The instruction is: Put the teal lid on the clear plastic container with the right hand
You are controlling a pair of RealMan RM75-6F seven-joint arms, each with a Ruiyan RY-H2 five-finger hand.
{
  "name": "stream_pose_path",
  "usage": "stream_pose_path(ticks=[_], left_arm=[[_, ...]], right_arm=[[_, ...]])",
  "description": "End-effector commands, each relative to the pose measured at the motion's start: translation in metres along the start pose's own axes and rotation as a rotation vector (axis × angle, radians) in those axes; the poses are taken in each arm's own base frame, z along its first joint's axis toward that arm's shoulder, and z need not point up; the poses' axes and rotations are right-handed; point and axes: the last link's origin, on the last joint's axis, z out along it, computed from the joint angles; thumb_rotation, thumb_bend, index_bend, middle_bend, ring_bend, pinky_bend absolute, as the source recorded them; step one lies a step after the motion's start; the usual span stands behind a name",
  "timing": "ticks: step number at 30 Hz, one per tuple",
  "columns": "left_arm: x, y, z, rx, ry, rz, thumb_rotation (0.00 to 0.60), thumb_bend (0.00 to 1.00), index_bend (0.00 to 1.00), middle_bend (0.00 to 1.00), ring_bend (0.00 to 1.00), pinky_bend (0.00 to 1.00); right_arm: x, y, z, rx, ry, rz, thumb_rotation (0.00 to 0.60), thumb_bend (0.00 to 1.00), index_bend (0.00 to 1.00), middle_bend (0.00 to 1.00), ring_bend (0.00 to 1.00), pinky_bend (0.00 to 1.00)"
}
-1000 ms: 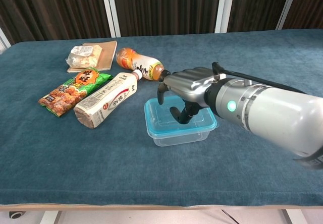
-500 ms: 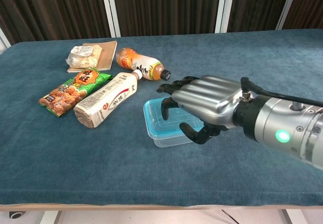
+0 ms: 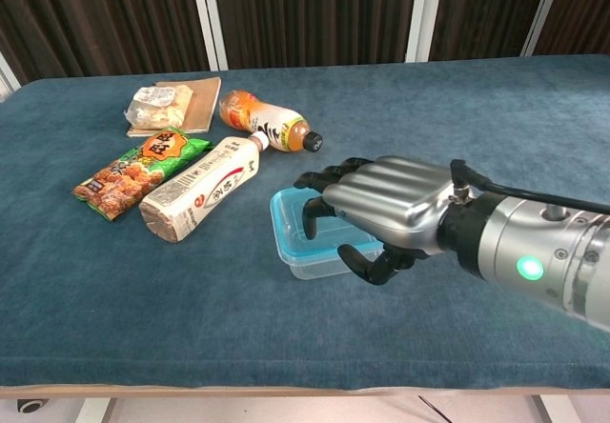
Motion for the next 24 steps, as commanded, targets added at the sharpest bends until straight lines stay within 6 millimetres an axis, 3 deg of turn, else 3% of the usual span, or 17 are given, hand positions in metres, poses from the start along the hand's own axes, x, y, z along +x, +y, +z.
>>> stream_pose_path(ticks=[1, 24], left_arm=[[0.0, -0.001, 0.0, 0.002, 0.001, 0.001, 0.6, 0.36, 0.0, 0.08, 0.09, 0.0], [0.0, -0.004, 0.0, 0.008, 0.001, -0.003, 0.6, 0.36, 0.0, 0.08, 0.09, 0.0]], right_arm=[[-0.002, 0.001, 0.0, -0.005, -0.005, -0.003, 0.6, 0.58, 0.32, 0.0, 0.0, 0.0], [-0.016, 0.003, 0.003, 0.008, -0.037, 0.008, 0.6, 0.58, 0.33, 0.0, 0.0, 0.0]])
